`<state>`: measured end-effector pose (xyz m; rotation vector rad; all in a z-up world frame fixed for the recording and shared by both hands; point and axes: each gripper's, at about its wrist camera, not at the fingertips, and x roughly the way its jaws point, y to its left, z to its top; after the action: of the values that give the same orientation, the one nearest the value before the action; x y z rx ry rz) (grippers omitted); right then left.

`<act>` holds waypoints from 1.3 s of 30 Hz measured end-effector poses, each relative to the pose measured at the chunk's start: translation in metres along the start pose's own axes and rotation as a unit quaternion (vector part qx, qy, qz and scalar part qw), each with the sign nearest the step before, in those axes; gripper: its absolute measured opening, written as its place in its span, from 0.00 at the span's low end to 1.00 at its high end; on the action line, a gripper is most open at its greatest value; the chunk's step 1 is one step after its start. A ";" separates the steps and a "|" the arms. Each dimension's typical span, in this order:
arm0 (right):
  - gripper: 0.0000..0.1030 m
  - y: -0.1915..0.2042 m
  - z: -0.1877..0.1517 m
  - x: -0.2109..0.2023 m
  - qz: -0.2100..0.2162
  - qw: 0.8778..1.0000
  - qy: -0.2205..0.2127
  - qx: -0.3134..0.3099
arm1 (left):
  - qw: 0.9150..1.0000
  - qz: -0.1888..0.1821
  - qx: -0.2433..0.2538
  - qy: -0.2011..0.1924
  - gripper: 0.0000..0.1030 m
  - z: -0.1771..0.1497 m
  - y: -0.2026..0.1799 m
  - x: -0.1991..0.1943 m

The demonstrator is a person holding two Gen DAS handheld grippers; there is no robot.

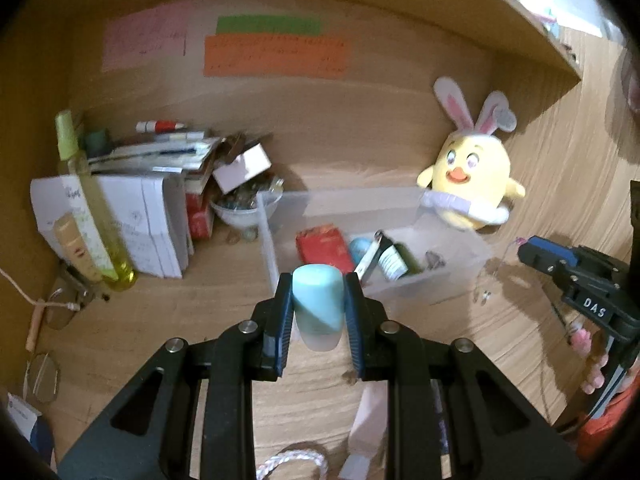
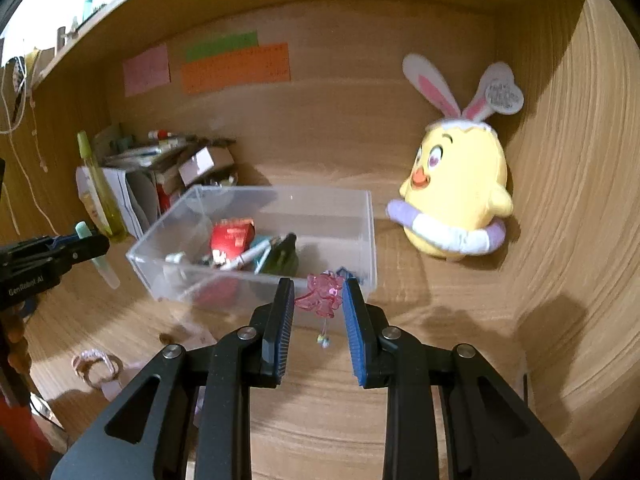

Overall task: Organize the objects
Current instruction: 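Carry the tube and hair clip into the clear box and open both tools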

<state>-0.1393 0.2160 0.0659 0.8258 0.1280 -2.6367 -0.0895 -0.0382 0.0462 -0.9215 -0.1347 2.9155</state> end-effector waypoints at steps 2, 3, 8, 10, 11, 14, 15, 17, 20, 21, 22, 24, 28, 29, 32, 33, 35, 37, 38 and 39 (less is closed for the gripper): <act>0.22 0.001 0.005 -0.002 0.000 1.000 -0.007 -0.002 | 1.000 -0.006 0.000 -0.006 0.23 0.007 -0.003 0.000; 0.22 0.001 0.008 -0.003 0.001 1.000 -0.011 -0.003 | 1.000 -0.007 0.001 -0.009 0.23 0.009 -0.005 0.000; 0.22 0.003 0.022 -0.007 0.004 0.999 -0.031 -0.007 | 1.000 -0.013 0.012 -0.020 0.23 0.022 -0.016 0.001; 0.22 0.003 0.027 -0.007 0.005 0.999 -0.037 -0.009 | 0.999 -0.016 0.013 -0.024 0.23 0.027 -0.019 0.003; 0.22 0.003 0.030 -0.006 0.006 0.999 -0.040 -0.009 | 0.999 -0.018 0.013 -0.026 0.23 0.029 -0.020 0.005; 0.22 0.003 0.038 -0.005 0.010 0.999 -0.048 -0.011 | 0.999 -0.023 0.005 -0.025 0.23 0.036 -0.021 0.011; 0.22 0.003 0.041 -0.005 0.010 0.999 -0.051 -0.012 | 0.999 -0.024 0.000 -0.024 0.23 0.038 -0.020 0.014; 0.22 0.005 0.046 -0.003 0.012 0.998 -0.055 -0.015 | 0.999 -0.029 -0.005 -0.021 0.23 0.041 -0.019 0.018; 0.22 0.007 0.053 0.002 0.016 0.998 -0.059 -0.019 | 0.999 -0.027 -0.011 -0.019 0.23 0.044 -0.017 0.026; 0.22 0.007 0.055 0.003 0.016 0.998 -0.060 -0.020 | 0.999 -0.027 -0.012 -0.017 0.23 0.045 -0.017 0.028; 0.22 0.008 0.056 0.005 0.017 0.998 -0.060 -0.021 | 0.999 -0.028 -0.015 -0.014 0.23 0.046 -0.016 0.032; 0.22 0.009 0.058 0.009 0.020 0.998 -0.058 -0.023 | 0.999 -0.029 -0.018 -0.006 0.23 0.046 -0.014 0.040; 0.22 0.009 0.058 0.022 0.022 0.998 -0.047 -0.024 | 0.999 -0.031 -0.019 0.011 0.23 0.043 -0.014 0.056; 0.22 0.009 0.057 0.026 0.023 0.999 -0.042 -0.023 | 0.999 -0.031 -0.019 0.014 0.23 0.042 -0.014 0.059; 0.22 0.008 0.052 0.040 0.026 0.999 -0.026 -0.022 | 0.999 -0.032 -0.015 0.023 0.23 0.040 -0.016 0.069; 0.22 0.008 0.051 0.044 0.025 0.999 -0.021 -0.022 | 0.999 -0.032 -0.014 0.027 0.23 0.039 -0.017 0.072; 0.22 0.007 0.048 0.053 0.025 0.999 -0.009 -0.022 | 0.999 -0.034 -0.014 0.033 0.23 0.038 -0.018 0.078; 0.22 0.006 0.044 0.061 0.024 0.999 0.001 -0.021 | 0.999 -0.035 -0.013 0.040 0.23 0.037 -0.019 0.084; 0.22 0.004 0.043 0.065 0.024 0.999 0.007 -0.020 | 0.998 -0.034 -0.011 0.045 0.23 0.036 -0.019 0.088; 0.22 0.003 0.041 0.069 0.025 0.999 0.011 -0.018 | 0.998 -0.034 -0.010 0.048 0.23 0.036 -0.020 0.091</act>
<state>-0.2122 0.1828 0.0612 0.8363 0.1580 -2.5710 -0.1833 -0.0112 0.0256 -1.0372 -0.1860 2.8064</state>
